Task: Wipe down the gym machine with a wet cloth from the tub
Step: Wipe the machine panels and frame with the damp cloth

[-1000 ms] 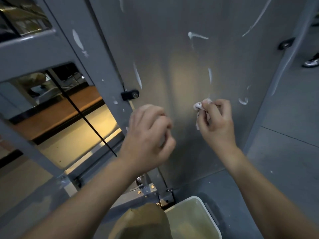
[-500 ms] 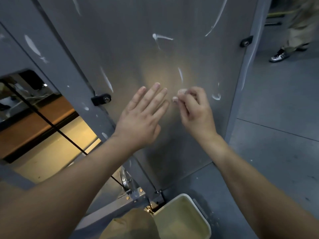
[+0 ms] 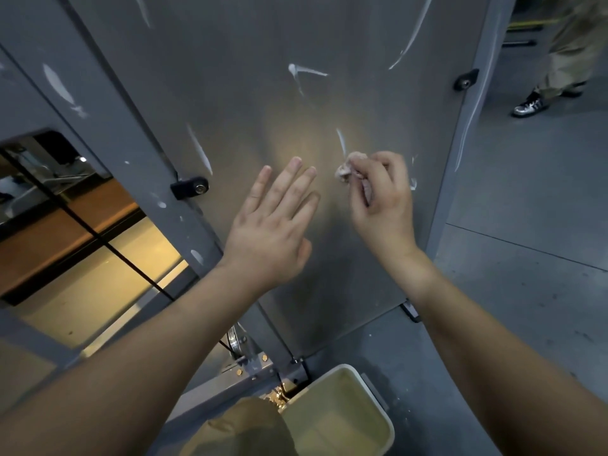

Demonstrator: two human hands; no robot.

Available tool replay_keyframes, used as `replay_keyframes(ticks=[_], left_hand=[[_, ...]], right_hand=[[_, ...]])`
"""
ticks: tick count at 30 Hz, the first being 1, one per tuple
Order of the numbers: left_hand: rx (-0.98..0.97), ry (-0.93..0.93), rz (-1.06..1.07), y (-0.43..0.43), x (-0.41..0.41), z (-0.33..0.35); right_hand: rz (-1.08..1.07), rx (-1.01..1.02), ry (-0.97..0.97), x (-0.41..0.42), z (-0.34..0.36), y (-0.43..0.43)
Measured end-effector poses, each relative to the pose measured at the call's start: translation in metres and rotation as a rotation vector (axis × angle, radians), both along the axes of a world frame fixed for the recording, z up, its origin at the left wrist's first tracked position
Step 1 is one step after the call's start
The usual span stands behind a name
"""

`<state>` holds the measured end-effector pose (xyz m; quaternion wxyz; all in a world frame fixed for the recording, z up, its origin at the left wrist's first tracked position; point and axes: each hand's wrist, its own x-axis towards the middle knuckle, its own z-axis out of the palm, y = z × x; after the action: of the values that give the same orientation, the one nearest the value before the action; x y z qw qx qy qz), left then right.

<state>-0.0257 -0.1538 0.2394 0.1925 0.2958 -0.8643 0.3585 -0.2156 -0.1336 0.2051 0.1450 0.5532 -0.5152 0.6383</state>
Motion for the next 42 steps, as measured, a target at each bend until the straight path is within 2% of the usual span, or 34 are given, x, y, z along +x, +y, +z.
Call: replay_keyframes(ticks=[5,10,12,17,19,23,27,29,32,34,37,39,42], left_hand=[[-0.003,0.007,-0.013,-0.002,0.001,0.0],[-0.001,-0.009,-0.036,-0.006,0.006,0.0],[0.005,-0.003,-0.042,-0.008,0.009,-0.001],[-0.008,0.038,-0.04,-0.01,0.009,-0.004],[-0.026,0.051,-0.033,-0.012,0.006,-0.007],[-0.124,0.079,-0.018,-0.018,0.002,-0.014],[-0.244,0.072,-0.015,-0.029,-0.003,-0.023],[-0.297,0.076,-0.011,-0.034,-0.004,-0.027],[-0.341,0.079,-0.019,-0.039,-0.006,-0.031],[-0.349,0.098,-0.009,-0.04,-0.008,-0.033],[-0.368,0.111,0.002,-0.041,-0.011,-0.035],[-0.371,0.109,-0.005,-0.044,-0.012,-0.036],[-0.373,0.114,-0.003,-0.045,-0.011,-0.036]], right_hand=[[0.02,0.092,-0.057,0.004,-0.008,0.008],[-0.146,-0.005,-0.229,0.01,0.015,-0.006],[-0.109,-0.029,-0.158,0.018,0.008,-0.008],[-0.006,0.071,0.2,0.009,-0.014,0.001],[-0.027,0.043,0.233,-0.002,0.005,-0.004],[-0.031,-0.011,0.16,-0.005,0.022,-0.011],[0.097,0.06,0.394,-0.017,0.006,-0.007],[0.107,0.006,0.463,-0.03,0.019,-0.013],[0.044,-0.105,0.381,-0.031,0.035,-0.025],[0.033,-0.086,0.352,-0.022,0.024,-0.025],[0.126,-0.042,0.535,-0.032,0.004,-0.019],[0.135,-0.079,0.574,-0.042,0.018,-0.023],[0.096,-0.134,0.41,-0.041,0.046,-0.036]])
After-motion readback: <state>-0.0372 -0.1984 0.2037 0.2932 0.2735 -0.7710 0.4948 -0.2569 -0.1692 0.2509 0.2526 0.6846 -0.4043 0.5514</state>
